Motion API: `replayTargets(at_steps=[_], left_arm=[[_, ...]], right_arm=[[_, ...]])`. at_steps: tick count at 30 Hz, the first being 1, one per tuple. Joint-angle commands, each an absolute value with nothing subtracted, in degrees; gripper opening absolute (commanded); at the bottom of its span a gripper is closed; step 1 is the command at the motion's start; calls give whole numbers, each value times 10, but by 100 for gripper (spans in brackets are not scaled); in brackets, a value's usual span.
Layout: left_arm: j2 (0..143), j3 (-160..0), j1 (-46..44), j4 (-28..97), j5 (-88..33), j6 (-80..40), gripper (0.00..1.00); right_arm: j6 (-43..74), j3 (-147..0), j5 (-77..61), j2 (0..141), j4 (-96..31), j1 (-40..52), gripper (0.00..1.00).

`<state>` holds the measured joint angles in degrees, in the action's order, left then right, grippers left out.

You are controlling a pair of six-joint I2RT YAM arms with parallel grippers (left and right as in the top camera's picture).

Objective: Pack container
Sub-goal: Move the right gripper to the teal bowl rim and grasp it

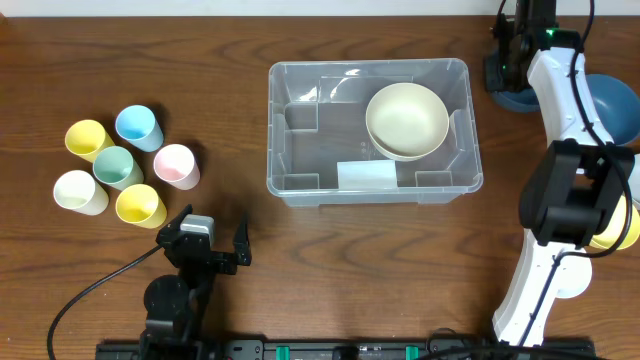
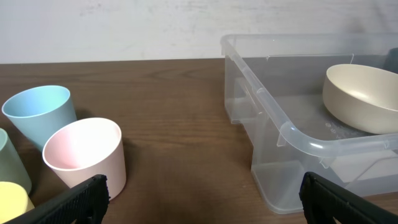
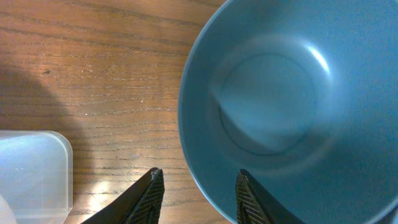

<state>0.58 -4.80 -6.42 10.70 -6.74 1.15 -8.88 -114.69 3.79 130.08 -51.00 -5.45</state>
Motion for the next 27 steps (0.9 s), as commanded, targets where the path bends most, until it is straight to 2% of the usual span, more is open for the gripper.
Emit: replayTargets(at_steps=[1,13,19,24,27], left_arm=[[2,-39,-62,125,-75,13,98],[2,-39,-62,125,-75,13,98],[2,-39,-62,125,-75,13,98],[2,-39,-62,125,-75,13,98],[2,-39,-62,125,-75,13,98]], right_arm=[[-104,-1148,25,1318,-506,-57,39],[-103,-1148,26,1347,-495,-57,32],[-97,-1148,28,1347,-492,-60,18],[-97,-1148,28,1347,-493,-65,2],[-93,-1148,29,1347,-492,-69,1]])
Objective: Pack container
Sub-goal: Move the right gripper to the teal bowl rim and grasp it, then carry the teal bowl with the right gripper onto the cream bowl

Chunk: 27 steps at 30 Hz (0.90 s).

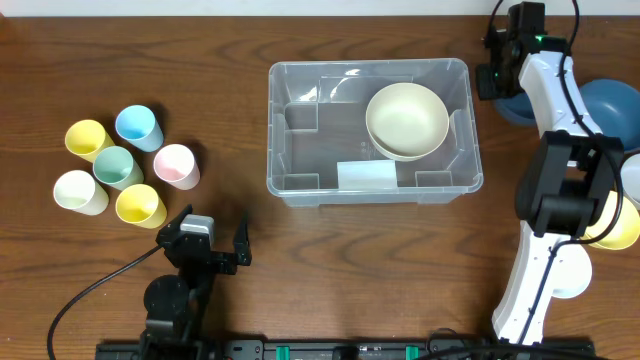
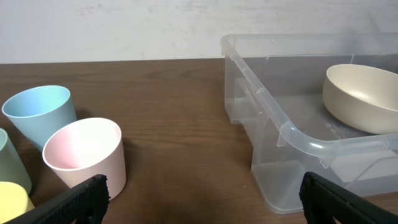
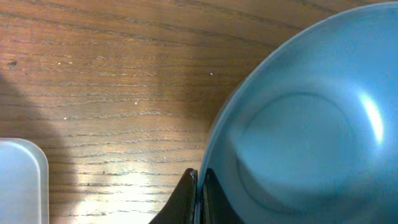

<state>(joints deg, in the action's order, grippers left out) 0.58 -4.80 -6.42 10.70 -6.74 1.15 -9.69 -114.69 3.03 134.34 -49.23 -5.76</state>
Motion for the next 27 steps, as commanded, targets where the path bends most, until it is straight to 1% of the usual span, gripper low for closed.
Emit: replayTargets(at_steps=[1,6,10,21,27], left_arm=[[2,-39,-62,125,-75,13,98],[2,-39,-62,125,-75,13,98],[2,-39,-62,125,-75,13,98],[2,-39,-62,125,-75,13,97],[2,-39,-62,125,-75,13,98]], right_arm=[[-92,-1148,30,1347,-492,-70,1],[-93,-1157,32,1347,-491,-71,1],[-93,-1196,32,1343,-509,-71,1],[-63,-1441,9,1301,-658,-47,1],[-37,-1485,-57,1253,-730,-3,1]])
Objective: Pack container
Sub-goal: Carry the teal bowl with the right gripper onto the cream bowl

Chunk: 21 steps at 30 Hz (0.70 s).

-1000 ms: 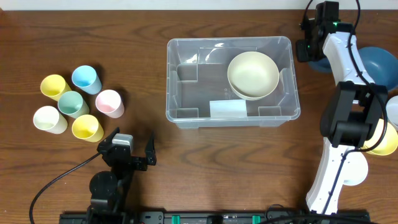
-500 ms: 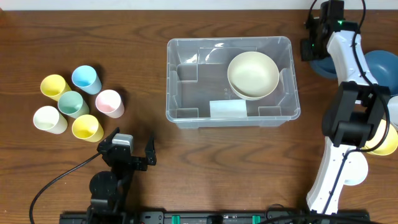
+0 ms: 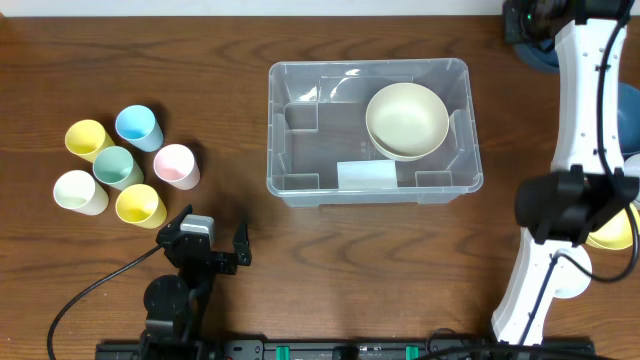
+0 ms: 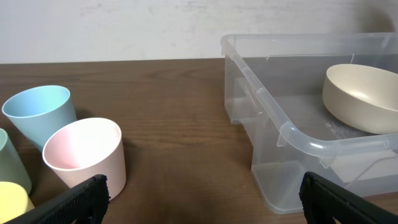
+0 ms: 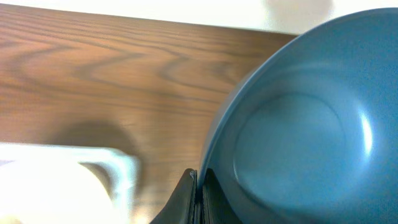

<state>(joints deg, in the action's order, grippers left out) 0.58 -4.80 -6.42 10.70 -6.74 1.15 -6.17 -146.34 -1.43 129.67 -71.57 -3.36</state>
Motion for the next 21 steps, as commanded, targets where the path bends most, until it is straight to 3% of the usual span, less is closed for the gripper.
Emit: replayTargets(at_steps=[1,14,21], left_arm=[[2,-39,-62,125,-75,13,98],[2,-39,-62,125,-75,13,98],[2,-39,-62,125,-75,13,98]], right_arm=[[-37,-1485,-65,1242,-742,11,1],[-26,-1474,-46,1203,-901,251,1],[8,-1432,-2,1215,-900,297,2]])
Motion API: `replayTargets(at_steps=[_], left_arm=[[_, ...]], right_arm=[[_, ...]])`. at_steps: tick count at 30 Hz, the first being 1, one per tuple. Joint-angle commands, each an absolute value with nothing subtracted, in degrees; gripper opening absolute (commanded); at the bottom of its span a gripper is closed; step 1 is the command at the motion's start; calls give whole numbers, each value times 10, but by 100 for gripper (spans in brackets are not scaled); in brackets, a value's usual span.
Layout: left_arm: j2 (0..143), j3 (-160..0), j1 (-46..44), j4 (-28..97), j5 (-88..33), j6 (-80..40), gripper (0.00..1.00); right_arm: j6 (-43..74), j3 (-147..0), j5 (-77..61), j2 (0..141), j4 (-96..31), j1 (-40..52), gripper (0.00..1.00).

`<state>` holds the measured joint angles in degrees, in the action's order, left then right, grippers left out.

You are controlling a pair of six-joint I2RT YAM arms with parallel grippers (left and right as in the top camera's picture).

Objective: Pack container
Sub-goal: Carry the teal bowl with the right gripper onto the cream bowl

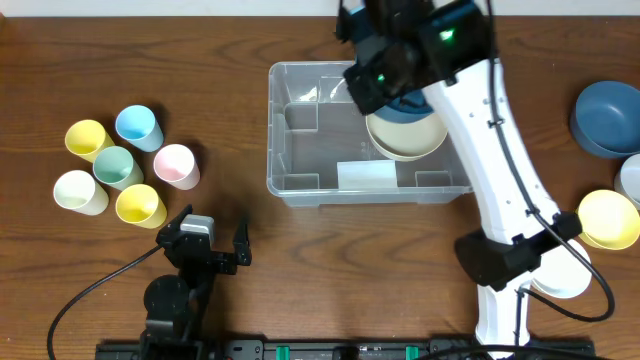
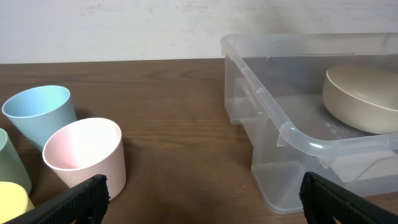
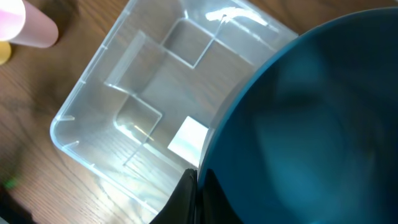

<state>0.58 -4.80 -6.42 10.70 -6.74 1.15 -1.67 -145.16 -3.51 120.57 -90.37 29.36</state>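
The clear plastic container [image 1: 275,130] stands mid-table with a cream bowl [image 1: 410,140] in its right half. My right gripper [image 3: 198,186] is shut on the rim of a dark blue bowl [image 3: 311,124], held over the container and above the cream bowl; in the overhead view only an edge of the held bowl [image 1: 404,106] shows under the wrist. My left gripper [image 2: 202,205] rests open near the front edge, left of the container [image 2: 292,134], with nothing between its fingers.
Several pastel cups cluster at the left, among them a pink cup [image 1: 176,165] and a light blue cup [image 1: 138,127]. At the right edge sit another blue bowl [image 1: 607,118], a yellow bowl [image 1: 610,218] and paler bowls partly hidden by the arm.
My right gripper, still shut on the blue bowl, has gone from the table's back right corner to above the container, over the cream bowl. The left arm has not moved.
First my right gripper was open astride the rim of a blue bowl right of the container. Then it was shut on that rim. After that it held the bowl at the back right corner, and now over the container.
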Motion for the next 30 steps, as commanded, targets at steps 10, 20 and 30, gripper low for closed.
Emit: replayTargets(at_steps=[10,20,30], left_arm=[[2,-39,-62,125,-75,13,98],[2,-39,-62,125,-75,13,98],[2,-39,-62,125,-75,13,98]], right_arm=[[17,-1296,3,1215,-849,291,2],[17,-1192,16,1215,-737,269,2],[17,-1143,21,1216,-671,245,2]])
